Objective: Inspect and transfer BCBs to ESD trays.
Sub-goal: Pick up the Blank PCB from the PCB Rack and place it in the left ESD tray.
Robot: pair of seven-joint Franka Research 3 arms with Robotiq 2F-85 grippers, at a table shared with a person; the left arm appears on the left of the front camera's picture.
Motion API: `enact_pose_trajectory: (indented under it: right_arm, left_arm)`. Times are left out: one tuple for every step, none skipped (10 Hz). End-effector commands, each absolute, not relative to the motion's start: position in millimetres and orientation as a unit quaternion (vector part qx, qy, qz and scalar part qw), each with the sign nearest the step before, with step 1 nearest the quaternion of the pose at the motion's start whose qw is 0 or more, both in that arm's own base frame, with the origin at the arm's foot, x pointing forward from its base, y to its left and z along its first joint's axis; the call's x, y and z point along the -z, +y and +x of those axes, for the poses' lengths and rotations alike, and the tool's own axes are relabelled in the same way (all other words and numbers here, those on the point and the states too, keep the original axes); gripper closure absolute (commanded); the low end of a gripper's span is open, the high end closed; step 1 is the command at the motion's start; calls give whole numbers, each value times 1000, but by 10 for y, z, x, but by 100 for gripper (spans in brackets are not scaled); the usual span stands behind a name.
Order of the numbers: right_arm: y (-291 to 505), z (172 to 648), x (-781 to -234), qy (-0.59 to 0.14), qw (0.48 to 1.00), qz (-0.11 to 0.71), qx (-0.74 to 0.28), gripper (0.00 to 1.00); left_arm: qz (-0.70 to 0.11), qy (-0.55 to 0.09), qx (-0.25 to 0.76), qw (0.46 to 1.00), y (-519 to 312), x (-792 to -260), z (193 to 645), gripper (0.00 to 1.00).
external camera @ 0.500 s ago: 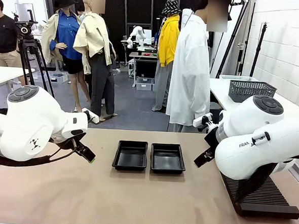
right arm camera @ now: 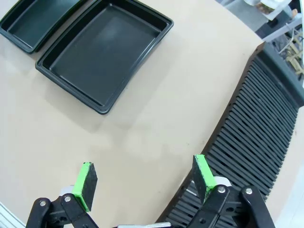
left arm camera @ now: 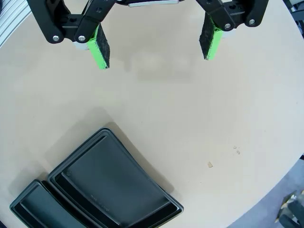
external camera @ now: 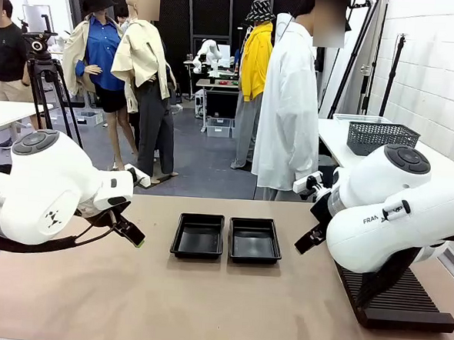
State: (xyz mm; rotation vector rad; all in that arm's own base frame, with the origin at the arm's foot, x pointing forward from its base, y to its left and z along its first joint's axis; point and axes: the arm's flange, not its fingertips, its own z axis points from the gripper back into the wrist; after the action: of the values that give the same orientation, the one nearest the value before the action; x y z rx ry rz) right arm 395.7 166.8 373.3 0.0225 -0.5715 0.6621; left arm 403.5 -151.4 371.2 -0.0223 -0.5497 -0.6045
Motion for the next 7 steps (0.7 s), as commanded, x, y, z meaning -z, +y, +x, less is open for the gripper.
enact_pose_trajectory:
  right_arm:
    - [1670, 3957, -3733, -277, 906, 11, -321, 0]
    - [1670, 3957, -3733, -277, 906, 11, -321, 0]
    - [1670, 3957, -3733, -277, 906, 11, -321, 0]
    - [1670, 3957, -3733, -277, 906, 11, -321, 0]
    - [1670, 3957, -3733, -277, 906, 11, -321, 0]
    - [1670, 3957, -3733, -277, 906, 11, -321, 0]
    - [1670, 3957, -3733, -277, 906, 11, -321, 0]
  left_arm:
    - [-11, -267, 294, 918, -1511, -3713, 4035, 0]
    - [-11, -267, 294, 918, -1511, -3713, 4035, 0]
    - [-11, -267, 294, 918, -1511, -3713, 4035, 0]
    - [-11, -267, 294, 918, -1511, -3713, 4035, 0]
    - [-11, -267, 294, 918, -1511, -3713, 4035, 0]
    - [-11, -267, 294, 918, -1511, -3713, 4035, 0]
    - [-11, -267, 294, 918, -1511, -3713, 4035, 0]
